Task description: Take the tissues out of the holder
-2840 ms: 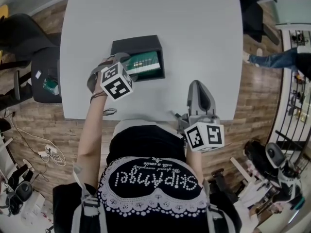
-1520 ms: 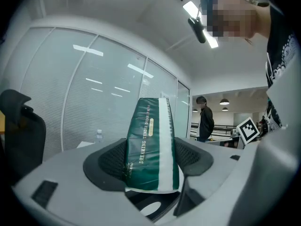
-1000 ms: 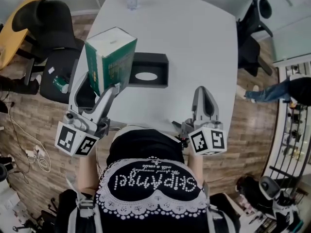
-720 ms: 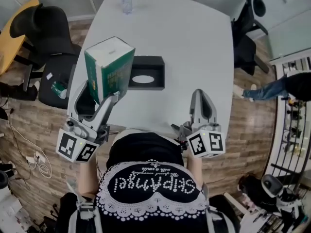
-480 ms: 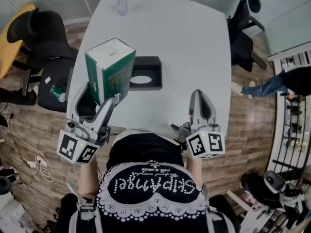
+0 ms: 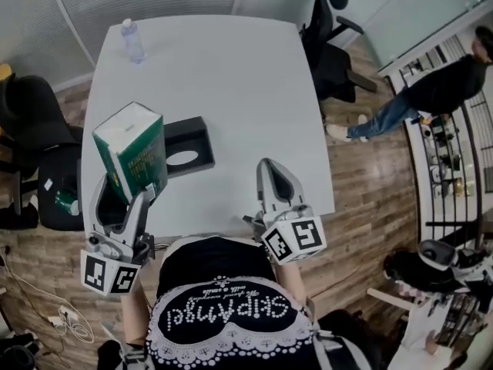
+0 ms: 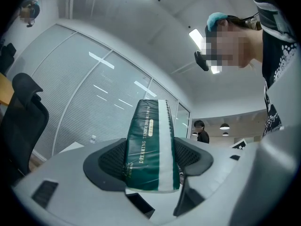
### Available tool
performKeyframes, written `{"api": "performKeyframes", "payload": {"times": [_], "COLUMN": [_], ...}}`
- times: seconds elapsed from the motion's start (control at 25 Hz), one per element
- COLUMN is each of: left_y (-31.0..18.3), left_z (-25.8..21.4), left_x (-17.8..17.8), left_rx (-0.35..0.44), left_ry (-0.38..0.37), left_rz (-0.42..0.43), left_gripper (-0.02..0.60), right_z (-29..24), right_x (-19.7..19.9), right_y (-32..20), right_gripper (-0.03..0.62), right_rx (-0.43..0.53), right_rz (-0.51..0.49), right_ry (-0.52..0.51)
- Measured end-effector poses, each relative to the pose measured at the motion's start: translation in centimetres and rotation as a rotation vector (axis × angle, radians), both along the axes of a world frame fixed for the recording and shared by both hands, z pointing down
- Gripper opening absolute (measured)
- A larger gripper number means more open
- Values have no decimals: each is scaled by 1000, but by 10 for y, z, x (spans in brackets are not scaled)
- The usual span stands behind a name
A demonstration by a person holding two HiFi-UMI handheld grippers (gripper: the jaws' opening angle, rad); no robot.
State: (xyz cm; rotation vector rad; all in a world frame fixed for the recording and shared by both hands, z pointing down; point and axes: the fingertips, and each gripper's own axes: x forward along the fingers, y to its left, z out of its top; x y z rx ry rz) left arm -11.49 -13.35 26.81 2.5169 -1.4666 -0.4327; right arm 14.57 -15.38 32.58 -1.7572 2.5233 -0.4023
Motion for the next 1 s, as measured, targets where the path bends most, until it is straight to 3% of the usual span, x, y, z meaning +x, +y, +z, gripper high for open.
{"api": "performKeyframes", "payload": {"times": [0.36, 0.64, 1.0], "left_y": [4, -4, -5], "left_z": [-6, 0, 1], "left_x": [23, 1, 1], "left_rx": [10, -1, -15], "left_ry": [9, 24, 39], "left_rz": [27, 28, 18], "left_gripper": [333, 333, 333], "right_z": [-6, -4, -3], "right_x": [11, -11, -6], "right_y": [9, -2, -5], "right_gripper": [32, 32, 32], "right_rx": [12, 8, 1], "right_rz": [-14, -20, -22], "right_ry": [20, 34, 38]}}
